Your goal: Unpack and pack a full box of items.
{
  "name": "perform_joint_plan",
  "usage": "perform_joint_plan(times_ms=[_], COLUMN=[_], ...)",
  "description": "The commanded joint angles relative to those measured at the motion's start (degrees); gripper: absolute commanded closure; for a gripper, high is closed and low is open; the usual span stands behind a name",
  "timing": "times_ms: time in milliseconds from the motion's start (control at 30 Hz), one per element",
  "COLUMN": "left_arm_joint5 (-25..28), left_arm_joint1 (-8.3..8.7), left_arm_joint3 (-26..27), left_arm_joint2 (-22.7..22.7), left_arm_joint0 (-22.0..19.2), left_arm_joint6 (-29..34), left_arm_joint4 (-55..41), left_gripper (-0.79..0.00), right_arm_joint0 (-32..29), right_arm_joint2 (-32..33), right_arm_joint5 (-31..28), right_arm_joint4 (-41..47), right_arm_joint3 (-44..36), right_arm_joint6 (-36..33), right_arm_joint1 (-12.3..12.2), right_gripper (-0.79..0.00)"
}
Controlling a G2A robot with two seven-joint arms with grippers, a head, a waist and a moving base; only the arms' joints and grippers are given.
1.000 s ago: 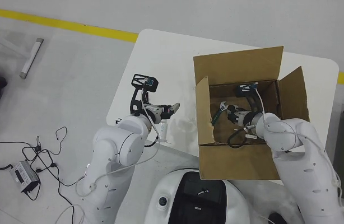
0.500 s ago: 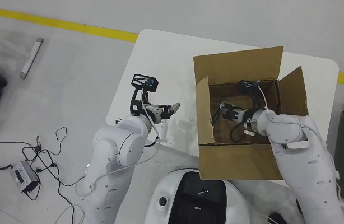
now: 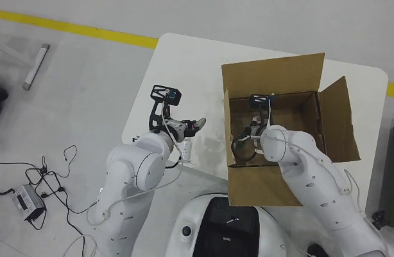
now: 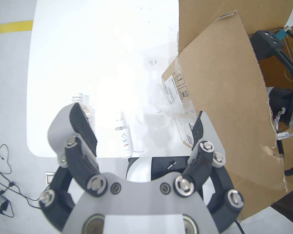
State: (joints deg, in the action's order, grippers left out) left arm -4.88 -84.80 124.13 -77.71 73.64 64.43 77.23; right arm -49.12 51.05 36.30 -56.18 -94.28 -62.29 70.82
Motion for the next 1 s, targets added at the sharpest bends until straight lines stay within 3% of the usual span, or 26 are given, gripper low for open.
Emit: perform_joint_plan(times_ms=[0,433,733,767,867,900,933,967], left_arm_joint5=[0.0,0.0,0.0,0.0,0.0,0.0,0.0,0.0], left_arm_joint1=[0.0,0.0,0.0,0.0,0.0,0.0,0.0,0.0], left_arm_joint3=[0.0,0.0,0.0,0.0,0.0,0.0,0.0,0.0], left_arm_joint2=[0.0,0.0,0.0,0.0,0.0,0.0,0.0,0.0], left_arm_joint0=[0.0,0.0,0.0,0.0,0.0,0.0,0.0,0.0], left_arm_joint6=[0.0,0.0,0.0,0.0,0.0,0.0,0.0,0.0], left_arm_joint4=[0.0,0.0,0.0,0.0,0.0,0.0,0.0,0.0], left_gripper=[-0.785,-0.785,-0.785,-0.785,-0.785,-0.785,-0.785,-0.785], right_arm_joint0=[0.18,0.23,-2.12,-1.98,-1.78,-1.82,-1.87,-1.83], right_arm_joint2=[-1.16,-1.27,-2.65,-3.0,-3.67,-3.79,-4.13,-4.45], right_arm_joint5=[3.28,4.13,8.61,9.21,10.6,11.0,10.86,11.01], right_arm_joint4=[-0.74,-0.81,-0.71,-0.44,0.57,1.2,1.34,1.3], right_arm_joint3=[0.87,1.24,3.63,4.12,5.63,5.8,6.13,6.64], right_arm_joint6=[1.96,2.96,9.9,10.49,12.33,13.08,13.97,14.58], right_arm_joint1=[0.62,0.81,2.42,2.73,3.59,3.88,4.13,4.37], right_gripper=[0.0,0.0,0.0,-0.086,-0.126,-0.237,-0.286,-0.286])
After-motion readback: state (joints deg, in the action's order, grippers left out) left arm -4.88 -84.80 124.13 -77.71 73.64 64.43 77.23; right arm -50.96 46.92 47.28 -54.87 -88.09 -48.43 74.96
